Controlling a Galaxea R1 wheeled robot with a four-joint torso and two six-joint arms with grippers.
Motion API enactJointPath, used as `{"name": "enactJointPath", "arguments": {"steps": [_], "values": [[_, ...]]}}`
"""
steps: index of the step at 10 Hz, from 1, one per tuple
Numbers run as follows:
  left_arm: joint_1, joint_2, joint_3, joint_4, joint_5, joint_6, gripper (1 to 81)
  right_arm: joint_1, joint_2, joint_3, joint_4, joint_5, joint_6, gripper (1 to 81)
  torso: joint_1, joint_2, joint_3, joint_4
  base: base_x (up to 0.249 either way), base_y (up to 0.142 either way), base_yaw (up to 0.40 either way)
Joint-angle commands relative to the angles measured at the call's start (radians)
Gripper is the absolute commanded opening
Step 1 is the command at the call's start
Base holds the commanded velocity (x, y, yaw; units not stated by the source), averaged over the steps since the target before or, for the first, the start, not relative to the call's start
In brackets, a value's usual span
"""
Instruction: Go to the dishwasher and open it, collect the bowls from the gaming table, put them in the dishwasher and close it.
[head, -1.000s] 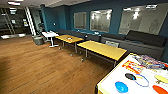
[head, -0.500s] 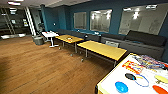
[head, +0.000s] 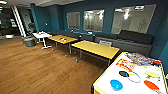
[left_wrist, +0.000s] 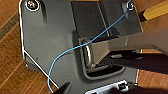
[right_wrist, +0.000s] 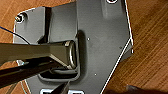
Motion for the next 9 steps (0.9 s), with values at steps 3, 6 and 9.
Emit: {"name": "enactJointPath", "arguments": {"steps": [3,6,9], "values": [[-0.045,-0.003,0.002,0.003,0.047,0.003,81.1,0.036,0.005,0.001,-0.006,-0.06,-0.002,81.1,0.001,0.0,0.0,0.0,0.0,0.0,-0.393],[-0.047,-0.002,0.002,0.007,0.047,0.003,81.1,0.033,0.005,0.0,-0.004,-0.06,-0.001,81.1,0.001,0.0,0.0,0.0,0.0,0.0,-0.393],[-0.047,-0.019,-0.001,0.0,0.049,0.002,81.1,0.023,0.003,-0.003,-0.003,-0.06,0.001,81.1,0.001,0.0,0.0,0.0,0.0,0.0,-0.393]]}}
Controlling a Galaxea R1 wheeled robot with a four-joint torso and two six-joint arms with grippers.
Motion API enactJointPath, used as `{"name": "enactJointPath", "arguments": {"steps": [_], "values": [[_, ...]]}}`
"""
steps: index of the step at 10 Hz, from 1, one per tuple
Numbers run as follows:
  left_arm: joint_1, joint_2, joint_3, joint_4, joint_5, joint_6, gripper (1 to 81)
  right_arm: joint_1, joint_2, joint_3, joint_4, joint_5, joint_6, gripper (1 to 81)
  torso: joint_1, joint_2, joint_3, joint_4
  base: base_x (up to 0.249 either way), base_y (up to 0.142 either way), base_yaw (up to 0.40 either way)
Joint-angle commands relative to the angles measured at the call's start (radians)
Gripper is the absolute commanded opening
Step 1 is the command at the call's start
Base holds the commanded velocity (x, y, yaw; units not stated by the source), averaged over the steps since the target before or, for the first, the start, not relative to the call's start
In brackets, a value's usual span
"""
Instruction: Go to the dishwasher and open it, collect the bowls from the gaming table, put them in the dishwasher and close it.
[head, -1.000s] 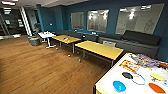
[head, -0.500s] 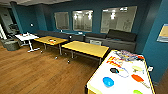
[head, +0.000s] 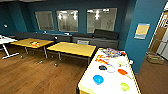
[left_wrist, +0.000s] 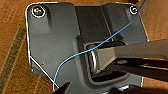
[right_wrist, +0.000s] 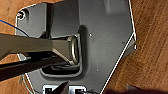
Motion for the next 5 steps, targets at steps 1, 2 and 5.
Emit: {"name": "enactJointPath", "arguments": {"steps": [1,2,5], "values": [[-0.035,-0.013,0.0,0.003,0.056,0.002,81.1,0.036,-0.003,-0.003,-0.003,-0.056,0.001,81.1,0.001,0.0,0.0,0.0,0.0,0.0,-0.393],[-0.037,-0.011,0.001,0.004,0.058,0.002,81.1,0.036,-0.003,-0.002,-0.003,-0.056,-0.001,81.1,0.001,0.0,0.0,0.0,0.0,0.0,-0.393],[-0.04,0.003,0.003,0.004,0.059,0.003,81.1,0.037,-0.003,-0.003,-0.004,-0.056,-0.001,81.1,0.001,0.0,0.0,0.0,0.0,0.0,-0.393]]}}
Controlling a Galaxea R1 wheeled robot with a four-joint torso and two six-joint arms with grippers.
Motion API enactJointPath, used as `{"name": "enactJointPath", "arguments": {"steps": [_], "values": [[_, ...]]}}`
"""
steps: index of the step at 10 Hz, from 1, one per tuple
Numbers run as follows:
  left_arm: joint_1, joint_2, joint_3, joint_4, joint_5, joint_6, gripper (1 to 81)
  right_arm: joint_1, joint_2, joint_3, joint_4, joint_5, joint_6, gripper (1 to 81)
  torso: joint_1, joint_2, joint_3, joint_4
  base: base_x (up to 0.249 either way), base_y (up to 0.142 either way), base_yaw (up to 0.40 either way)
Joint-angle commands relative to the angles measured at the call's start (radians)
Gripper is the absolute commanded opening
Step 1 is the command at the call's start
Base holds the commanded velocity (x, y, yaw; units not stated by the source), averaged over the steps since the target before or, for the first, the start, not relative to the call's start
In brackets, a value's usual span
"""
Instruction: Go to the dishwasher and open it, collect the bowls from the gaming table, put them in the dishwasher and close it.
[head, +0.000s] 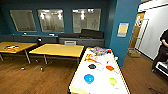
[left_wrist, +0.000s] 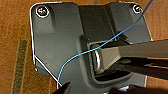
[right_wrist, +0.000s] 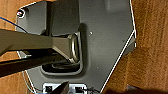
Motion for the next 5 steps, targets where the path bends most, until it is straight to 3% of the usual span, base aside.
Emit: {"name": "enactJointPath", "arguments": {"steps": [1,5], "values": [[-0.037,0.007,0.004,0.004,0.053,0.003,81.1,0.041,-0.003,-0.003,-0.004,-0.056,-0.001,81.1,0.001,0.0,0.0,0.0,0.0,0.0,-0.393],[-0.035,0.006,0.004,0.0,0.051,0.003,81.1,0.044,-0.003,-0.002,-0.006,-0.056,-0.002,81.1,0.001,0.0,0.0,0.0,0.0,0.0,-0.393]]}}
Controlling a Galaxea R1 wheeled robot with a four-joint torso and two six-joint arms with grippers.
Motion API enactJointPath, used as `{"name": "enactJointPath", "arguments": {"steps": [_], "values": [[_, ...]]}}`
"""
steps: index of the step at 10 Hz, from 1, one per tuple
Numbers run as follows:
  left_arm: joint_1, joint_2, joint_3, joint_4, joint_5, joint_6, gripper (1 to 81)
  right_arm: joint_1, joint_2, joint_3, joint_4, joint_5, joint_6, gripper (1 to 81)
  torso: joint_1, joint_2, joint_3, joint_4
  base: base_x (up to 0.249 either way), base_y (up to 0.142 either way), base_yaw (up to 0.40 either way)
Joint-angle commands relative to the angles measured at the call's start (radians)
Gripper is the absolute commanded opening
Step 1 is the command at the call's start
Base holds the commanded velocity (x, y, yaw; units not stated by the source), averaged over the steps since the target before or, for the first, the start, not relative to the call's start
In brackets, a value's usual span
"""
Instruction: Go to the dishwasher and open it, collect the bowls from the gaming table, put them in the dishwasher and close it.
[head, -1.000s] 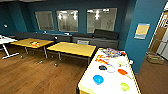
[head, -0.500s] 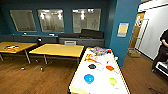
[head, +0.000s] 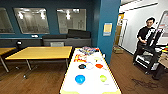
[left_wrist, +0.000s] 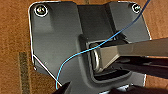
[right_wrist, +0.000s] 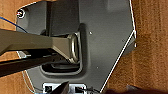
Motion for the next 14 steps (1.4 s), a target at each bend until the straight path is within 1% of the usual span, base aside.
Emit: {"name": "enactJointPath", "arguments": {"steps": [1,2,6,14], "values": [[-0.037,0.007,0.004,0.005,0.053,0.003,81.1,0.043,-0.003,-0.002,-0.006,-0.056,-0.001,81.1,0.001,0.0,0.0,0.0,0.0,0.0,-0.393],[-0.037,0.008,0.004,0.003,0.051,0.003,81.1,0.043,-0.003,0.0,-0.005,-0.056,-0.001,81.1,0.001,0.0,0.0,0.0,0.0,0.0,-0.185],[-0.037,0.007,0.004,-0.006,0.045,0.003,81.1,0.042,-0.003,0.001,-0.006,-0.056,-0.001,81.1,0.001,0.0,0.0,0.0,0.0,0.0,0.0],[-0.036,0.007,0.004,-0.006,0.045,0.002,81.1,0.045,-0.003,-0.003,-0.003,-0.056,0.001,81.1,0.001,0.0,0.0,0.0,0.0,0.0,0.0]]}}
